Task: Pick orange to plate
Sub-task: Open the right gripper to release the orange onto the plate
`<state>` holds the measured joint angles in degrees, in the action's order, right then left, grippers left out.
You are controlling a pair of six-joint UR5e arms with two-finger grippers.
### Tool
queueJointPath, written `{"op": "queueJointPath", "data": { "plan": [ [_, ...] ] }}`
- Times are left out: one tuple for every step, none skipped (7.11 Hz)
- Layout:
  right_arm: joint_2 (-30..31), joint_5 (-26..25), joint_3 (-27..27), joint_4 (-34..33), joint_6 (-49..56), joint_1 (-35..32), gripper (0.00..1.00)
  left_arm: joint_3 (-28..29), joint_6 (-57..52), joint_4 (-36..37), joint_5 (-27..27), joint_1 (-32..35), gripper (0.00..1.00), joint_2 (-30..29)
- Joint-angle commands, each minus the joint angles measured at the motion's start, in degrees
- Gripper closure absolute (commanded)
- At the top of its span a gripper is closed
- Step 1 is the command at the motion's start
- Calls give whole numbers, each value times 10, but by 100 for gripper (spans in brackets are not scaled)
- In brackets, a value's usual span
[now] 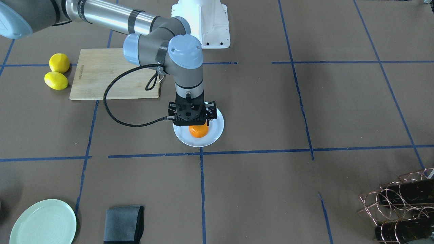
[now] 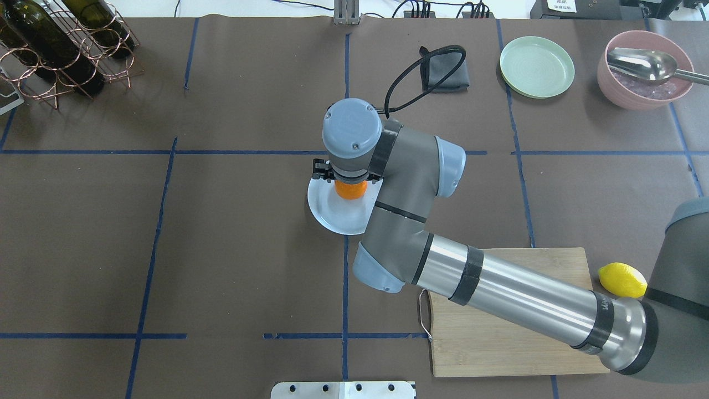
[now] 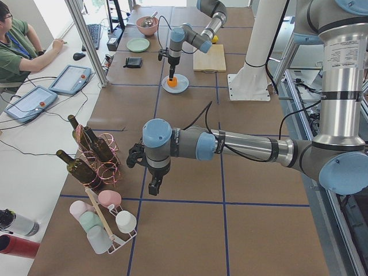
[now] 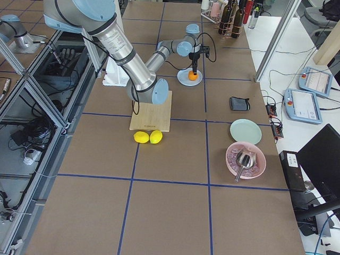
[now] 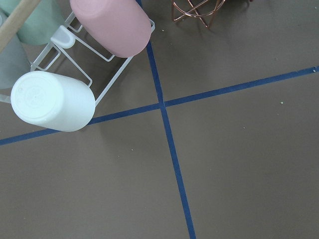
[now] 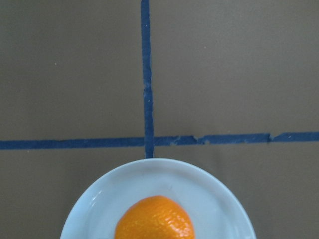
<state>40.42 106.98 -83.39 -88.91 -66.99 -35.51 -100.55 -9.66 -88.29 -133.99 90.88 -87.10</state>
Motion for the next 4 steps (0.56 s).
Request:
{"op": "queueJointPath", "data": {
  "plan": [
    [64,92,-102,-60,113,-100,0,2,1,2,0,0,0,0],
    [121,141,-133,-61,199,-160,0,1,4,5,-1,0,0,1],
    [169,177,-152,-61,305,-216,0,1,5,5,0,0,0,2],
    [215,200,-164,-61,408,-268,0,1,2,4,0,1,0,3]
  ]
}}
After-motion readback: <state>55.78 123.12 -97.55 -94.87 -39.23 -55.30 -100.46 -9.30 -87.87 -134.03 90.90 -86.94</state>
